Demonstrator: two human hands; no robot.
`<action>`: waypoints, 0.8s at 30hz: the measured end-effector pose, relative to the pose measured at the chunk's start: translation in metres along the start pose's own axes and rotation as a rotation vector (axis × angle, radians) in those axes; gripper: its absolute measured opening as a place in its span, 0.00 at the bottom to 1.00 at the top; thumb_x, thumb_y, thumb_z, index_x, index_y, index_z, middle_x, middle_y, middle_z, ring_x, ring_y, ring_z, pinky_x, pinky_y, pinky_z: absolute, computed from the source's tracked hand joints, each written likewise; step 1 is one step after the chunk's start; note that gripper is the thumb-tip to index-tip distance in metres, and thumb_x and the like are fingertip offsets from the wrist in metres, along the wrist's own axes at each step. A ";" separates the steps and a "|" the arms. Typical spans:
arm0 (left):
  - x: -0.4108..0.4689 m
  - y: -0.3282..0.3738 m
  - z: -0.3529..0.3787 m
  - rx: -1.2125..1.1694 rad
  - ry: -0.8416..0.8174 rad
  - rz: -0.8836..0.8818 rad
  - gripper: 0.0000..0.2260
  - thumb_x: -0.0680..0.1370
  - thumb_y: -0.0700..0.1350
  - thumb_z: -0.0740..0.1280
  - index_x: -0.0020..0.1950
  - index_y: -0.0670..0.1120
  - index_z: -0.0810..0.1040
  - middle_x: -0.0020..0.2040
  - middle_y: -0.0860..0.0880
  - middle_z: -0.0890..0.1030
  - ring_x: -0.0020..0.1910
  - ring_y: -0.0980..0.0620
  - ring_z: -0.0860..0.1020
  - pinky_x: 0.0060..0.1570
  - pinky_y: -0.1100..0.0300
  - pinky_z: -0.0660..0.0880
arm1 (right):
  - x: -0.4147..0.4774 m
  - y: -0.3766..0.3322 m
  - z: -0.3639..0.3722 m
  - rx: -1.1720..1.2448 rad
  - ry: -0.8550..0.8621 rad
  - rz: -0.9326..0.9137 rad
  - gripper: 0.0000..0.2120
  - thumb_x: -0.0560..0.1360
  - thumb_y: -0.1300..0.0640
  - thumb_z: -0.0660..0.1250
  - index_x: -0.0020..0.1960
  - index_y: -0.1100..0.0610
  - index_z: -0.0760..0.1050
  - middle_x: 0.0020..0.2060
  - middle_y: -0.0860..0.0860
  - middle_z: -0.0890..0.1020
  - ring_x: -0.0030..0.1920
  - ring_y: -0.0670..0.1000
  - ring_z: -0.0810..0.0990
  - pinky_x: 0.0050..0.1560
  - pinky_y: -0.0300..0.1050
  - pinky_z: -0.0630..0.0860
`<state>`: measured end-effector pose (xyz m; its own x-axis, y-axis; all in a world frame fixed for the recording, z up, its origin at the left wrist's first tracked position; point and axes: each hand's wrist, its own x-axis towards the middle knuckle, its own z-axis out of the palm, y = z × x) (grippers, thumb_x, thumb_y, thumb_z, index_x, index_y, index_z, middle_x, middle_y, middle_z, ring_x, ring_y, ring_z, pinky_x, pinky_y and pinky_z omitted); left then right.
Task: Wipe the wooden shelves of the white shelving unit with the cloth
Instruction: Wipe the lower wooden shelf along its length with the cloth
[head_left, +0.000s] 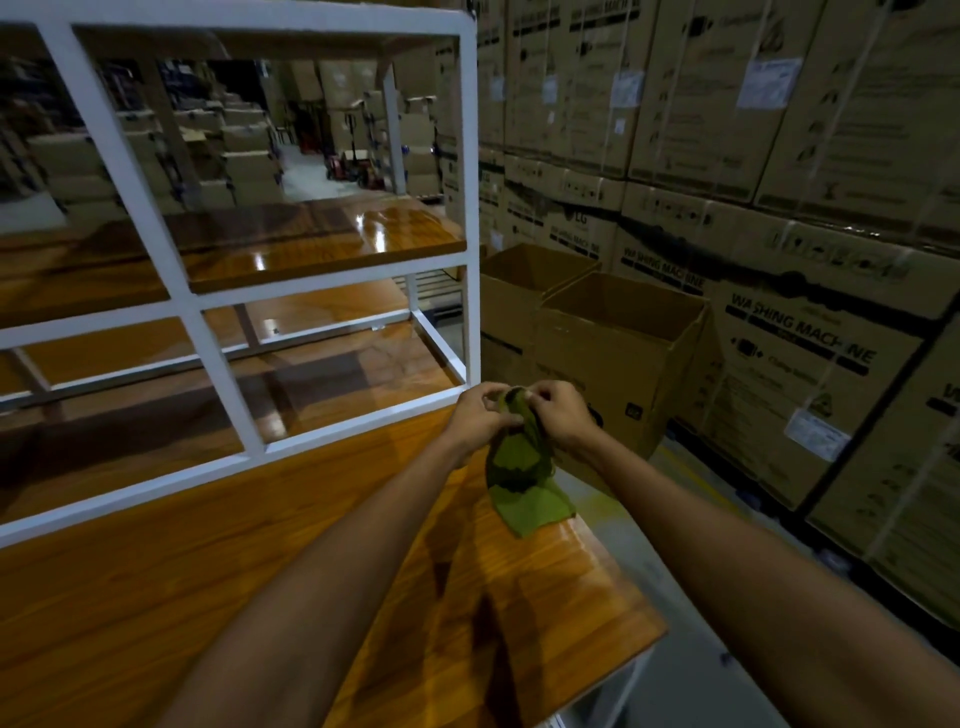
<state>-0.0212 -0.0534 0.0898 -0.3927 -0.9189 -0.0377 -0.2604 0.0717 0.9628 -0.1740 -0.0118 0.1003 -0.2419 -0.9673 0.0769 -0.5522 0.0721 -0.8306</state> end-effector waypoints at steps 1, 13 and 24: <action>0.001 0.003 -0.004 0.024 -0.019 -0.013 0.23 0.71 0.35 0.74 0.64 0.45 0.75 0.49 0.41 0.82 0.49 0.45 0.81 0.47 0.51 0.81 | 0.002 -0.004 -0.003 0.010 0.005 -0.002 0.10 0.81 0.58 0.62 0.44 0.55 0.79 0.37 0.52 0.81 0.37 0.51 0.78 0.33 0.43 0.71; 0.027 0.036 -0.072 0.883 0.104 0.087 0.01 0.75 0.40 0.72 0.44 0.44 0.83 0.44 0.46 0.82 0.43 0.49 0.79 0.41 0.52 0.81 | 0.037 -0.022 -0.046 -0.207 -0.087 0.001 0.07 0.82 0.55 0.62 0.49 0.54 0.78 0.46 0.53 0.81 0.45 0.53 0.79 0.41 0.48 0.75; 0.060 0.076 -0.099 0.522 0.537 0.141 0.08 0.76 0.34 0.67 0.47 0.44 0.84 0.43 0.45 0.83 0.42 0.47 0.82 0.41 0.53 0.81 | 0.075 -0.083 -0.057 -0.296 0.074 -0.088 0.09 0.83 0.51 0.59 0.53 0.52 0.76 0.49 0.52 0.80 0.47 0.54 0.79 0.52 0.59 0.79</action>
<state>0.0225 -0.1409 0.1876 -0.0050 -0.9406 0.3396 -0.6751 0.2537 0.6928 -0.1917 -0.0767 0.2059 -0.2344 -0.9533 0.1904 -0.7795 0.0673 -0.6228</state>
